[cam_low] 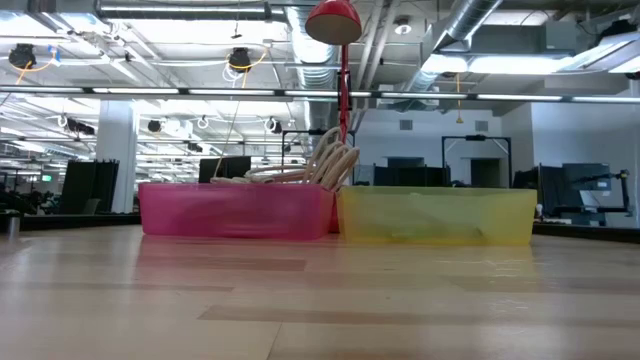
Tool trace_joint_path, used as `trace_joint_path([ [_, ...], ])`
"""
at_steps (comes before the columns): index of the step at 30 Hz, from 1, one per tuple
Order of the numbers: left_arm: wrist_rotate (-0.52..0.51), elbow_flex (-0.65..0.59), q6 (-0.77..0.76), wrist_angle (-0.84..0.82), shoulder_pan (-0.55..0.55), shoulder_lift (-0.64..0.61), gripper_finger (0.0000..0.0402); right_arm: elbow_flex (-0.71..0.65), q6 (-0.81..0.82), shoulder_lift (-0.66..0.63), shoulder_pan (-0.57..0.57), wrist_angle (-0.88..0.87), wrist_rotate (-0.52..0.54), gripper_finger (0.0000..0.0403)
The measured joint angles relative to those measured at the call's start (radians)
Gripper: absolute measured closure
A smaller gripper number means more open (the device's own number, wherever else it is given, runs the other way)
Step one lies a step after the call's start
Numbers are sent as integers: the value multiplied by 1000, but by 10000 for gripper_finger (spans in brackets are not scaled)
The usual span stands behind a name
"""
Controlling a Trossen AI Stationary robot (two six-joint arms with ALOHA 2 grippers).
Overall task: Sort HDMI cables
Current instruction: Return to Home Position
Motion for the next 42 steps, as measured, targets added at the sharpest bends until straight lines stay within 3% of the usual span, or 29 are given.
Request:
trace_joint_path([
  [9,86,1,8,-2,0,-34,397,-68,-54,-101,-40,94,-198,403],
  [25,157,1,27,70,24,30,398,-336,-95,-267,-201,346,-457,403],
  [33,327,1,65,119,200,35,398,-336,-129,-284,-268,349,-509,403],
  [42,562,0,2,120,457,84,398,-337,-146,-288,-356,339,-562,403],
])
